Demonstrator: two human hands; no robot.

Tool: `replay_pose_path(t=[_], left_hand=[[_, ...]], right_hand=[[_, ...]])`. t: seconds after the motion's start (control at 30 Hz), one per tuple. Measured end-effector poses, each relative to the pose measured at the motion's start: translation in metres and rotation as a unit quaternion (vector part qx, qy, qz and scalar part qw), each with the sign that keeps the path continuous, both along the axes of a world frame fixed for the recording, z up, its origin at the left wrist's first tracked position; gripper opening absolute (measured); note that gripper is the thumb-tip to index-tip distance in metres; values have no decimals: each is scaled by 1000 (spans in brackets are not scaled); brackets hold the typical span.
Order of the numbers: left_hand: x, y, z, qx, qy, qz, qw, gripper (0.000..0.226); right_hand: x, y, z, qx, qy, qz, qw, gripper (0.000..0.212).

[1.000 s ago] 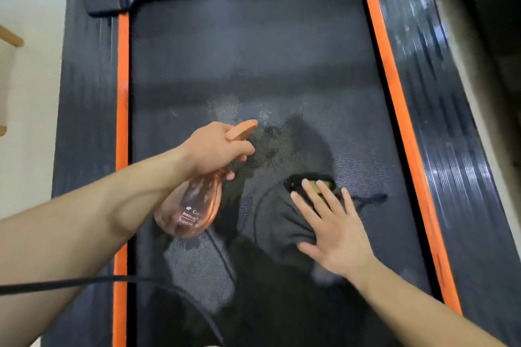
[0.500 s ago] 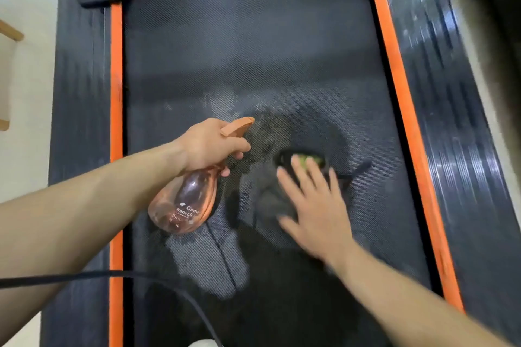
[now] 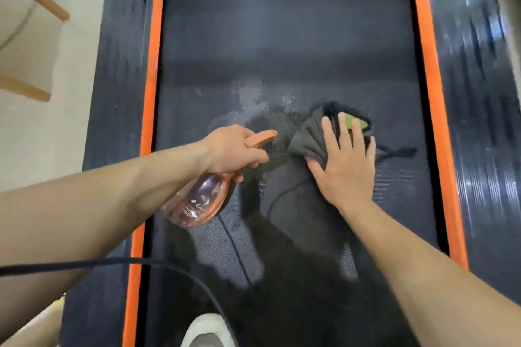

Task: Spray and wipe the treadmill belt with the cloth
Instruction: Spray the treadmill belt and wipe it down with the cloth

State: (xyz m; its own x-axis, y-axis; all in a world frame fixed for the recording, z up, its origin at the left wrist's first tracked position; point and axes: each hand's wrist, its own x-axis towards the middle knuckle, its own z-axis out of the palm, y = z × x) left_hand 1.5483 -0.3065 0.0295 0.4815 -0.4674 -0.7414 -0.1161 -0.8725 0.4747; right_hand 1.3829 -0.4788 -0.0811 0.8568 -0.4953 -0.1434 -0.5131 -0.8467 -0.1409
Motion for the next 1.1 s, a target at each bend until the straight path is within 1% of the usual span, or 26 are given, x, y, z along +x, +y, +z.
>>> replay_pose_path(t=[0.1,0.2,0.33,0.43,0.53,0.6,0.67,0.73,0.8,0.87,0.97,1.03,1.1], left_hand=[[-10,6,6,-16,-16,2,1000,16],[-16,15,10,-22,-22,31,999,13],[-16,28,8,-18,-22,72,997,12],[-19,40,2,-22,-36,63,997,14],[-25,51,-3,-21,-57,65,996,24],[-25,54,-6,-28,-55,104,993,28],[-23,57,-8,-50,-19,144,988,23],[-21,58,-8,-62,4,160,985,25],[-17,59,-7,-69,-10,180,981,26],[-11,58,-5,-61,-36,201,977,21],[-1,56,0,-28,-80,186,979,24],[6,56,1,-43,-67,224,971,16],[11,57,3,-57,-30,251,966,11]], right_hand=[[-68,51,3,4,25,80,996,84],[-99,77,2,5,43,88,995,87],[-96,79,1,10,34,69,997,88],[-96,81,0,14,31,63,997,90],[-96,82,0,10,16,53,998,90],[-96,85,1,10,8,41,999,90],[-95,88,3,13,8,35,999,90],[-94,90,3,13,4,33,999,90],[-94,90,2,11,-1,31,999,89],[-94,89,1,8,1,31,999,90],[-94,90,-1,4,5,32,999,90],[-94,91,-2,4,7,25,1000,90],[-93,92,-1,10,7,15,1000,90]])
